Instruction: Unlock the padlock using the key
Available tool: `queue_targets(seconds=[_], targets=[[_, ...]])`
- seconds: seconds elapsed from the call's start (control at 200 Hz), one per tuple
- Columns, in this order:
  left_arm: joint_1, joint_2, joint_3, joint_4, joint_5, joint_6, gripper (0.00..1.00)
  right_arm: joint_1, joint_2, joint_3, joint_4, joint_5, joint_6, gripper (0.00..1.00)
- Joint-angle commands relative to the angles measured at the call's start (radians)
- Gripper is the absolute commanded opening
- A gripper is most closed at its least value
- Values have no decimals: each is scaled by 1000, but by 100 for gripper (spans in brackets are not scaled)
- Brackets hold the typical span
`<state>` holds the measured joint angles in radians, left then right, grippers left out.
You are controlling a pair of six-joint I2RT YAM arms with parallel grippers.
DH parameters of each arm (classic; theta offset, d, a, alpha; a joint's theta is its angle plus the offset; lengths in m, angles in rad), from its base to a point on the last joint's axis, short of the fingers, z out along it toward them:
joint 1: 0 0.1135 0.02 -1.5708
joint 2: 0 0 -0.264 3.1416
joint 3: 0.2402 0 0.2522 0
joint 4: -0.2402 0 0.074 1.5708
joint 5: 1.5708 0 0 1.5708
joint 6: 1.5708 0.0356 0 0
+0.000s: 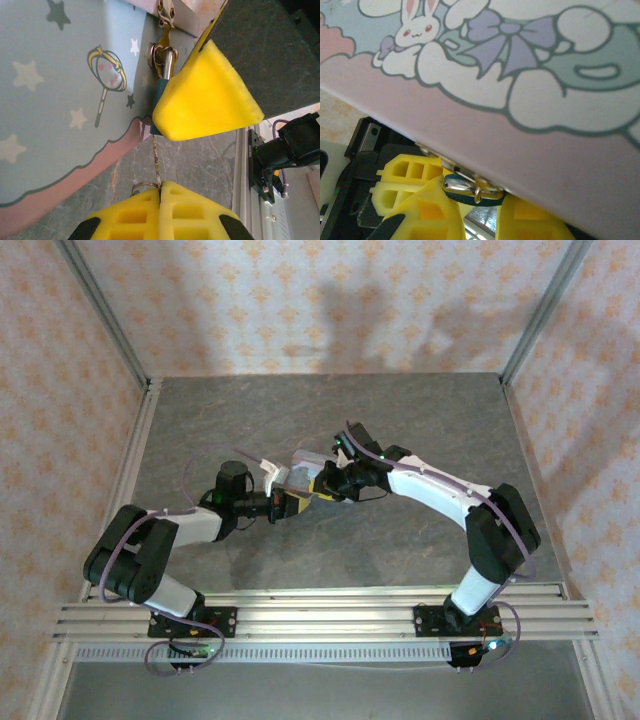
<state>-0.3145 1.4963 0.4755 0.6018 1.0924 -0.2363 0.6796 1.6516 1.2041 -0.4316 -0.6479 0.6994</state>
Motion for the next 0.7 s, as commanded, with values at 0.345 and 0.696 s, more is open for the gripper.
queue_targets(seconds=[0.345, 0.696], targets=[[-9, -29, -12, 15, 19, 16, 0, -2, -50, -7, 68, -11, 17, 0], [-11, -8, 2, 42, 34, -5, 0, -2, -56, -18, 78, -16, 25, 0]])
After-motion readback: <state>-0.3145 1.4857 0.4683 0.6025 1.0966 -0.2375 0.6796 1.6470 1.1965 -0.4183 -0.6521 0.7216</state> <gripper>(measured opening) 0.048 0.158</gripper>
